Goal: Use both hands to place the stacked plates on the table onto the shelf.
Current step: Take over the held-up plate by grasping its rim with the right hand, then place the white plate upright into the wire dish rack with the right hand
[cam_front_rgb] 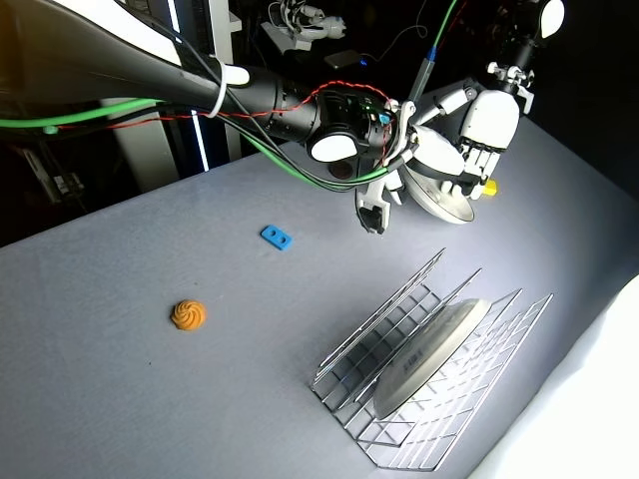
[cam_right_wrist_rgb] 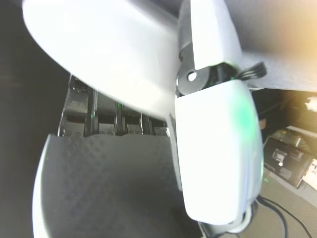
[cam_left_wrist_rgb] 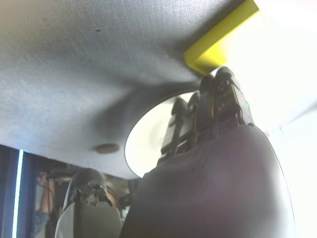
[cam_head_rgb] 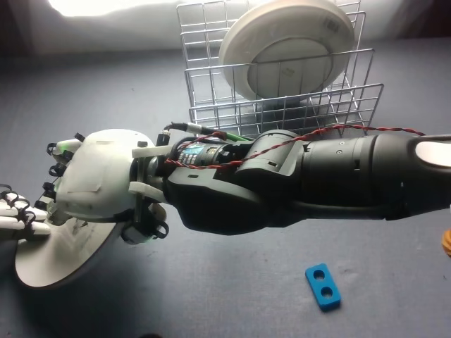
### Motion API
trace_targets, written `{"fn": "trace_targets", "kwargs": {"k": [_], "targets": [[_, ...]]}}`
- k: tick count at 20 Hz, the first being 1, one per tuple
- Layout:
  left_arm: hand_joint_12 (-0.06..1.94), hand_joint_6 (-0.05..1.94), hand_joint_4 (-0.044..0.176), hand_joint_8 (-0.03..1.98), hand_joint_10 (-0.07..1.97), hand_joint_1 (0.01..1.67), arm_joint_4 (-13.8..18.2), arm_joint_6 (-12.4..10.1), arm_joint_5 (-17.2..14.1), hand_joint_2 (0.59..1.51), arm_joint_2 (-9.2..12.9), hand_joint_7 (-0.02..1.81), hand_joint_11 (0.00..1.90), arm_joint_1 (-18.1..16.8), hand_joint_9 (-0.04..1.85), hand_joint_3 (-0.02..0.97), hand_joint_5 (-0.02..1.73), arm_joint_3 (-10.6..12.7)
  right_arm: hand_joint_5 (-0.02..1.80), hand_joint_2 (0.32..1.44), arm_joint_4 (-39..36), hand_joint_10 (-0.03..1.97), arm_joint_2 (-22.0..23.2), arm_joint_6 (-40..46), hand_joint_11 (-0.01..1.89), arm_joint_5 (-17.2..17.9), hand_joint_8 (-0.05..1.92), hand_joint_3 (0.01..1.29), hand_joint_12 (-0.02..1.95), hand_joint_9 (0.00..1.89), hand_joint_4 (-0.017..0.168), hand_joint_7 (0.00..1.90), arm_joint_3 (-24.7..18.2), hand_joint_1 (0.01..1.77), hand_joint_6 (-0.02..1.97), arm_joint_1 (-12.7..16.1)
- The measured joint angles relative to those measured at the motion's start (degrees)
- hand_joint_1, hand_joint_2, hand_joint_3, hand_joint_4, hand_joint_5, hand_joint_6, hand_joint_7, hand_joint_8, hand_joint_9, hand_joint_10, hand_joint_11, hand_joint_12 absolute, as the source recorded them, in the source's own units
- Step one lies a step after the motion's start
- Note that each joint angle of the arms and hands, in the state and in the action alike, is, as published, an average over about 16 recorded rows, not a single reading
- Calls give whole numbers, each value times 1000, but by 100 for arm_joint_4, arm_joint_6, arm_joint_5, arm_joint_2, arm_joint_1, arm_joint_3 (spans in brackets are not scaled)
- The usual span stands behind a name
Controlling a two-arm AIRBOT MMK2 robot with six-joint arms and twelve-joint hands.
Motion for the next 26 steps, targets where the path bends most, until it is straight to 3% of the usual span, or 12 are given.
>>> {"fn": "trace_targets", "kwargs": {"k": [4, 12, 19, 26], "targets": [[1, 12, -5, -25, 24, 22, 14, -4, 8, 986, 0, -15, 14, -10, 24, 19, 16, 0, 673, 973, 22, 95, -86, -3, 317, 91, 75, 18, 1115, 690, 1, 701, 105, 1293, 148, -6], [1, 1, -6, -13, 16, 22, 188, -40, 44, 989, 55, -9, 14, -331, 18, 20, 10, -30, 838, 984, 65, 580, -93, -11, 693, 215, 355, 18, 1179, 929, 1, 917, 179, 1267, 451, 91], [1, 3, -4, 5, 11, 22, 505, -103, 75, 989, 242, 5, 14, -1091, 16, 19, 12, -114, 862, 982, 142, 1012, 65, -23, 813, 170, 664, 17, 1195, 953, 0, 959, 77, 1281, 735, 266], [0, 10, 2, 15, 10, 22, 917, -146, 92, 985, 477, 13, 15, -2018, 19, 19, 18, -216, 884, 984, 236, 1068, 396, -31, 832, 20, 808, 18, 1111, 981, 1, 997, -217, 1315, 924, 576]]}}
